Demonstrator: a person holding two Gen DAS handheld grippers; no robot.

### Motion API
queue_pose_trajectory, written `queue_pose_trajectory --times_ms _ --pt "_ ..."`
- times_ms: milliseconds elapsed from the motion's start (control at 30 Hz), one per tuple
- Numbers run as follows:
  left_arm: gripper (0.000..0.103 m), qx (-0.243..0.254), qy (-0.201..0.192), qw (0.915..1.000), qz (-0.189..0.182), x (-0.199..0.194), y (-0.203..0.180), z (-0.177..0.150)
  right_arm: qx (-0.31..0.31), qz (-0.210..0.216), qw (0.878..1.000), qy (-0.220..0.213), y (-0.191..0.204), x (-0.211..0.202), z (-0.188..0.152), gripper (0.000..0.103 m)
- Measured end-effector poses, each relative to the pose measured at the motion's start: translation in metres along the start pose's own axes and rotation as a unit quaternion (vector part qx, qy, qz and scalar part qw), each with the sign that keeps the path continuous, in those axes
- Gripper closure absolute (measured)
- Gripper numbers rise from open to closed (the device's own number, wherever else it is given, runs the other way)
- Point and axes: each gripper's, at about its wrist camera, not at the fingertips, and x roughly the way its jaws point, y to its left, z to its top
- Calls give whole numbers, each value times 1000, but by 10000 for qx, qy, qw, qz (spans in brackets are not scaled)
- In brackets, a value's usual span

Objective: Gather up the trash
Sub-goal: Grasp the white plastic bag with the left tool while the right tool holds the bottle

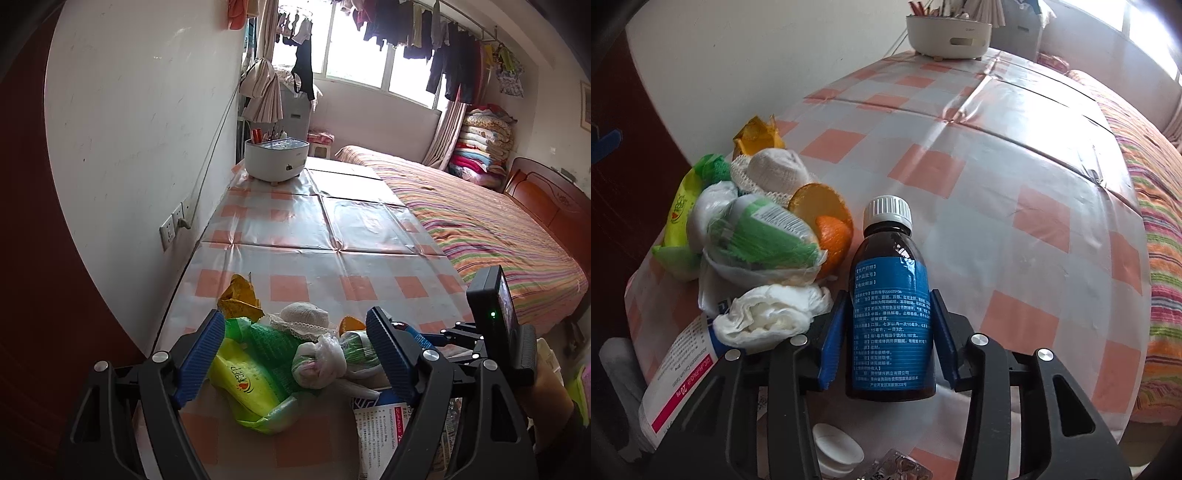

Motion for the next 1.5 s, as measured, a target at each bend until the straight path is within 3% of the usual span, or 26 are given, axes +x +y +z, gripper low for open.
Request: queue_pose_trajectory --times_ms 167,300,467,600,833,933,1033,1067,1200,1500 --pt "26 -24 90 9999 -42 3 3 -1 420 92 9983 -393 -20 -21 -2 61" --pt "26 111 328 9988 -344 10 -3 -4 787 334 9934 -759 -37 -48 -10 61" --pt "26 251 947 9928 -693 38 -16 -18 970 504 9884 -1055 -43 -71 -21 61" --pt "27 15 1208 9884 -919 59 -18 -24 1026 635 9847 -1256 -42 -85 -27 61" --pt "27 -250 1637 9840 -662 96 -15 -35 1031 722 9818 -1423 -36 -92 -31 61" --pt "28 -344 1589 9844 -674 97 -12 -36 1075 738 9808 -1452 -40 -94 -32 61" --pt "45 -346 1513 9859 -626 97 -12 -35 1098 721 9801 -1489 -43 -96 -34 61" --pt "57 -361 1497 9862 -601 98 -12 -35 1116 724 9795 -1511 -43 -97 -35 61" --pt "63 -467 1315 9883 -615 97 -11 -33 1207 693 9771 -1608 -50 -103 -40 61" --pt "66 -377 662 9953 -597 72 -23 -20 1358 586 9717 -1844 -62 -121 -49 61"
